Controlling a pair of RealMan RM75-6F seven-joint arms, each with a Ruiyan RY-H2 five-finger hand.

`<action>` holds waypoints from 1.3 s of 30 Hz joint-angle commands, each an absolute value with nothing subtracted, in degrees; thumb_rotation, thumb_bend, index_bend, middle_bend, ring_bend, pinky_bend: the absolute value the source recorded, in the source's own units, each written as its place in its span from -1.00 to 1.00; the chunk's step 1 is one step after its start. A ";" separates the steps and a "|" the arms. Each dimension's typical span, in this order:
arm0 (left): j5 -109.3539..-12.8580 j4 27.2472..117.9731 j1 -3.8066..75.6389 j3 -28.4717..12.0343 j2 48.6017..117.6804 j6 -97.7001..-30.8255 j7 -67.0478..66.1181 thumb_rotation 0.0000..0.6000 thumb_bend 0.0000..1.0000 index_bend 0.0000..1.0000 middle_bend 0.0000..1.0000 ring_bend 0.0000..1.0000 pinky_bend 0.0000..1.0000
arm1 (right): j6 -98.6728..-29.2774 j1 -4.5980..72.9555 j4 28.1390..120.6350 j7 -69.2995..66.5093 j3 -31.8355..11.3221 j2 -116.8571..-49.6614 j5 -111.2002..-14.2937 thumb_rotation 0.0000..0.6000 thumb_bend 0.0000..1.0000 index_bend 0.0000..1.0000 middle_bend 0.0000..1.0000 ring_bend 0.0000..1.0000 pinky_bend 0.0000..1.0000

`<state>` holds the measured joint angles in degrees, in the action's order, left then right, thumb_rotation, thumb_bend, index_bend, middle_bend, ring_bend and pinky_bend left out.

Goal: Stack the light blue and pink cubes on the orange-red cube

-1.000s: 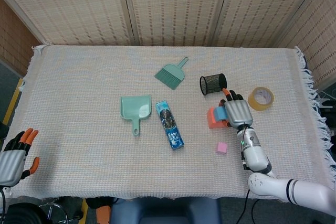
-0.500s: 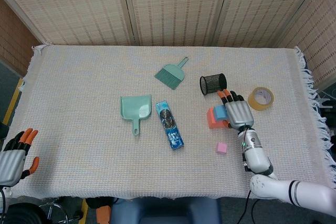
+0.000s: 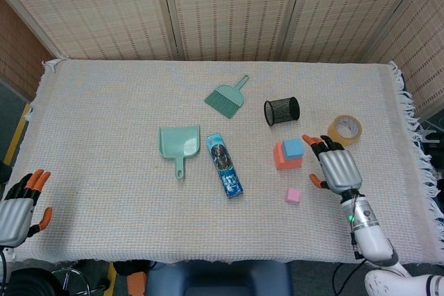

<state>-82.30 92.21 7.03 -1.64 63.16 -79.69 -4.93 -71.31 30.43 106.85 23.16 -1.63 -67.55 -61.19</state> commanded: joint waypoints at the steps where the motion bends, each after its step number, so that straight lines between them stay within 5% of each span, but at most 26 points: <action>1: -82.75 92.33 7.21 -1.52 63.07 -79.55 -4.61 1.00 -0.06 -1.00 -1.00 -1.00 -0.70 | -74.07 24.00 106.76 15.31 3.29 -65.52 -68.34 1.00 -0.63 -0.55 -0.63 -0.82 -0.51; 21: -85.02 92.00 7.46 -0.47 62.11 -79.19 -1.48 1.00 -0.06 -1.00 -1.00 -1.00 -0.70 | -72.45 19.21 94.23 15.78 0.76 -82.33 -67.90 1.00 -0.63 -0.35 -0.63 -0.82 -0.51; 39: -85.70 91.81 7.66 -0.16 61.16 -78.96 1.42 1.00 -0.06 -1.00 -1.00 -1.00 -0.70 | -70.19 18.93 90.99 19.29 -2.42 -89.04 -64.59 1.00 -0.63 -0.30 -0.63 -0.82 -0.50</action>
<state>-85.69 91.83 7.66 -0.16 61.18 -78.94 1.40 -70.24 18.95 91.08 19.20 -2.33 -88.93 -64.65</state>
